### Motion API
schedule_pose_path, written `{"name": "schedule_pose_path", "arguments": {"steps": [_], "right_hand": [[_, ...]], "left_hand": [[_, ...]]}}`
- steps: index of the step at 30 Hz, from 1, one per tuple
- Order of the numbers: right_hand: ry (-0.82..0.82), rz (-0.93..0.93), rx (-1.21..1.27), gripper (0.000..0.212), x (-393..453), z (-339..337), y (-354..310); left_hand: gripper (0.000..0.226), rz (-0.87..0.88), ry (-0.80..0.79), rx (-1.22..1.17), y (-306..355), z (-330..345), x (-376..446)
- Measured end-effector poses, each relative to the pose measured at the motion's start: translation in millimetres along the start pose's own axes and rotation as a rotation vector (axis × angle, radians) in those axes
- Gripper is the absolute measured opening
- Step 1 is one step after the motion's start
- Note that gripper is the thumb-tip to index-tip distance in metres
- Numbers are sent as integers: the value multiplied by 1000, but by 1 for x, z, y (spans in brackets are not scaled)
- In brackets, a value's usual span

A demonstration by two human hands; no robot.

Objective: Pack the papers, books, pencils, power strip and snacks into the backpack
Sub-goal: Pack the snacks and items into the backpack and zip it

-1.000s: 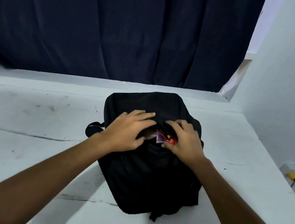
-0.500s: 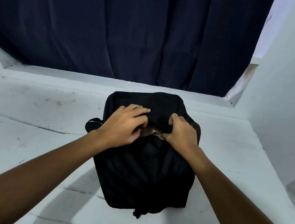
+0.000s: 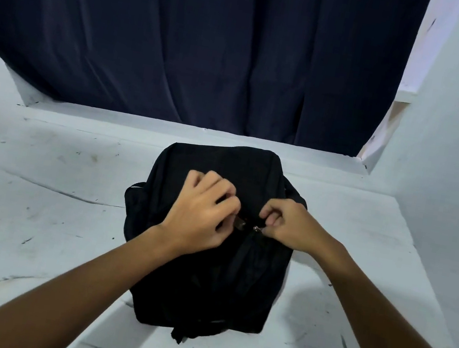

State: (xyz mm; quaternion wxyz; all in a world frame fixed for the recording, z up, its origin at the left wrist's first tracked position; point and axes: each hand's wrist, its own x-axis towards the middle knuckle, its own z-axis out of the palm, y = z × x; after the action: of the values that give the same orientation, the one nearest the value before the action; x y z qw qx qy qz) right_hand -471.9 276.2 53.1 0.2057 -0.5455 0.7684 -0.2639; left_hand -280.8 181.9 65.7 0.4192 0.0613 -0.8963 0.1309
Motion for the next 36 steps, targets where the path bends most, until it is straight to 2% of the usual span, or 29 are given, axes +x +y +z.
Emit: {"name": "schedule_pose_path", "arguments": {"steps": [3,6,9,13,17,20,22,24,28,31,36], "right_hand": [[-12,16,-91,21,-5,3,3],[-20,43,66,27,-10,-1,1],[-9,91,274,23,-16,-12,-3],[41,115,391,13,-21,-18,-11],[88,78,419,14,-23,-22,-7],[109,-82,280,27,-24,-12,1],[65,-204,112,26,-23,1,6],[119,-279,-87,26,-19,12,11],[284,-286,-234,17,-16,14,16],[253,-253,-277,14,-15,11,22],[202,-176,-177,8,-14,7,39]], "left_hand": [[7,73,-73,-4,13,12,10],[17,17,-222,72,24,26,15],[26,-39,-371,135,32,36,20],[21,-107,-366,127,38,42,25],[20,-233,-374,110,44,40,23],[12,-351,-395,66,47,37,23],[10,-399,-374,43,47,37,23],[10,-421,-361,49,48,36,21],[12,-433,-360,139,52,32,13],[13,-491,-339,218,40,21,-1],[18,-635,-354,284,-14,-30,-48]]}}
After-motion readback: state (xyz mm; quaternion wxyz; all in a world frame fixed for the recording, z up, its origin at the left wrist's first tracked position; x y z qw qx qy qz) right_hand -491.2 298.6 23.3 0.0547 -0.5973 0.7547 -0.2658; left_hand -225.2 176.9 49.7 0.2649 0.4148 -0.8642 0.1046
